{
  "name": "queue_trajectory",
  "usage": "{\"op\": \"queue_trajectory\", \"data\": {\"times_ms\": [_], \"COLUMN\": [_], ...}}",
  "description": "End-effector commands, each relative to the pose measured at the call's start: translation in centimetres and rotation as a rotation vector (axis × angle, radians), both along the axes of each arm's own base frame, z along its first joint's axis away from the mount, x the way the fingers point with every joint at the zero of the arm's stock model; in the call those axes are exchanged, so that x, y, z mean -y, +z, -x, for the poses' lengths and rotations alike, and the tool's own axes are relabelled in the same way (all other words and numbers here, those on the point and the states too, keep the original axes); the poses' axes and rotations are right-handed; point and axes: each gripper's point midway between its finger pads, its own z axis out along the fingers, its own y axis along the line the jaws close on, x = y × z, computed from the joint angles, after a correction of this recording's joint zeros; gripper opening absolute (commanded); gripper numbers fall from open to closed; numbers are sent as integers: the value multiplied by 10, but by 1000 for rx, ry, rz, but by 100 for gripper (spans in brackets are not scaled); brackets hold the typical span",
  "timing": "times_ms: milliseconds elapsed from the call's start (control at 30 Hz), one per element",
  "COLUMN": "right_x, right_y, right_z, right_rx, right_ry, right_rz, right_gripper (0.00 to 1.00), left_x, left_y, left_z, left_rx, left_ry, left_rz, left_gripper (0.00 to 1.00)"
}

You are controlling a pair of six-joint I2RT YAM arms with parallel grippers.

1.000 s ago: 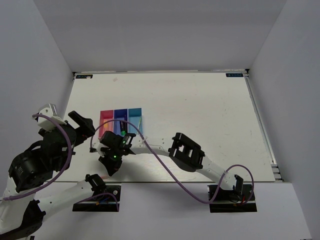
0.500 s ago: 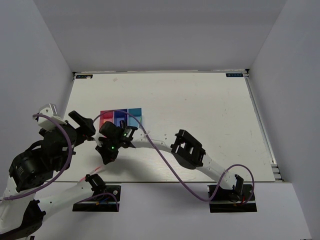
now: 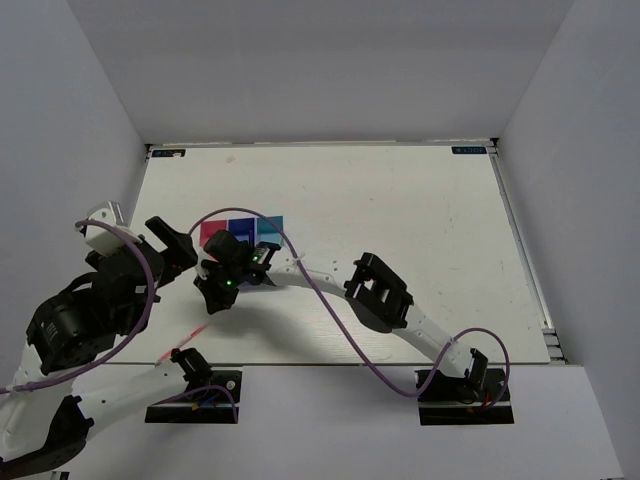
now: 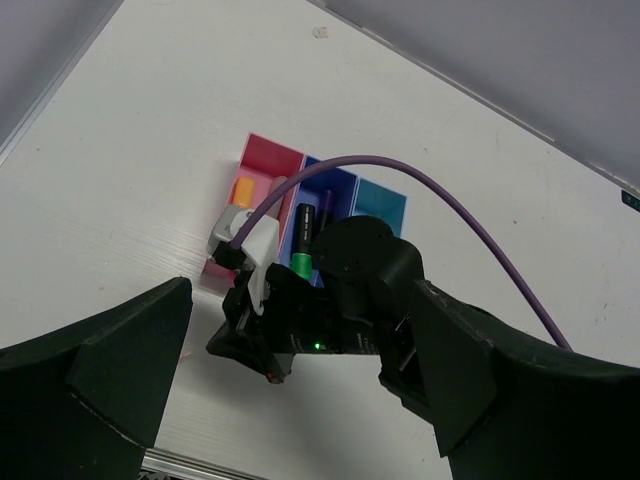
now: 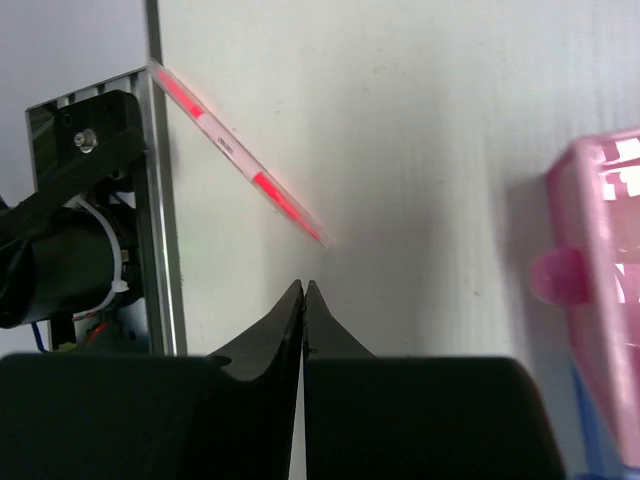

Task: Sort the stationery into containers
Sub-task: Move the pen to the center of the board.

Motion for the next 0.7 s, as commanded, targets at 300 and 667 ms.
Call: {"op": "queue_trajectory", "data": {"times_ms": [300,667], "right_x": [22,53], "right_y": [61,24], "right_z": [19,41], "right_rx": [101,260], "right_ry": [278,515], "right_rz": [-145,-149], "right_gripper": [40,52], "left_x": [-28,-46], "left_y": [-11,-5], "left_z": [25,39], "left_rx": [-140,-237], "left_ry": [-14,-25], "left_rz": [-173,-305], "left_gripper": [100,82]}}
